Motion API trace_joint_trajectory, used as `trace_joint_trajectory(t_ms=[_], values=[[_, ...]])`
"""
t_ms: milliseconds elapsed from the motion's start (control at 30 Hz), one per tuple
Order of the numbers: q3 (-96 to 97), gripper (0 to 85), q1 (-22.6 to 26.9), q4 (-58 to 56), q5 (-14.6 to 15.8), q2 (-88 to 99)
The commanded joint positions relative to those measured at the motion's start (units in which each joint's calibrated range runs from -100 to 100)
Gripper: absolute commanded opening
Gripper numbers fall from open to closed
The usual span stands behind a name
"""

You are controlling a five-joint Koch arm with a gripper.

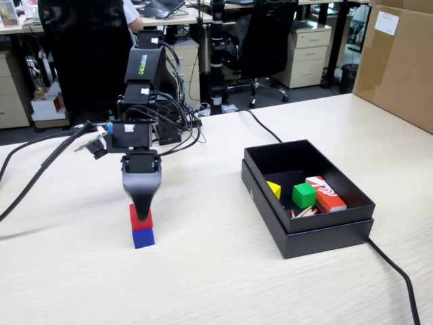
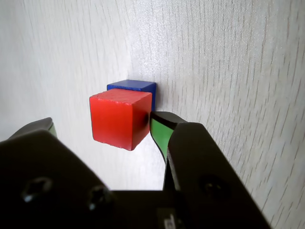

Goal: Put the red cube on top of the blue cube

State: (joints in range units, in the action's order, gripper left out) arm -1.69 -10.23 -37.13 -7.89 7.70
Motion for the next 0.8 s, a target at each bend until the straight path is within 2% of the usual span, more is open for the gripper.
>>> trace_joint_trajectory(t_ms=[0, 133, 300, 767], values=[[-2.5, 41.8, 0.6, 2.5, 0.1, 3.3], [-0.4, 46.7, 2.1, 0.2, 0.7, 6.5], [5.6, 48.1, 4.2, -0.5, 1.9, 11.9], [11.2, 48.1, 11.9, -0.4, 8.7, 21.8]])
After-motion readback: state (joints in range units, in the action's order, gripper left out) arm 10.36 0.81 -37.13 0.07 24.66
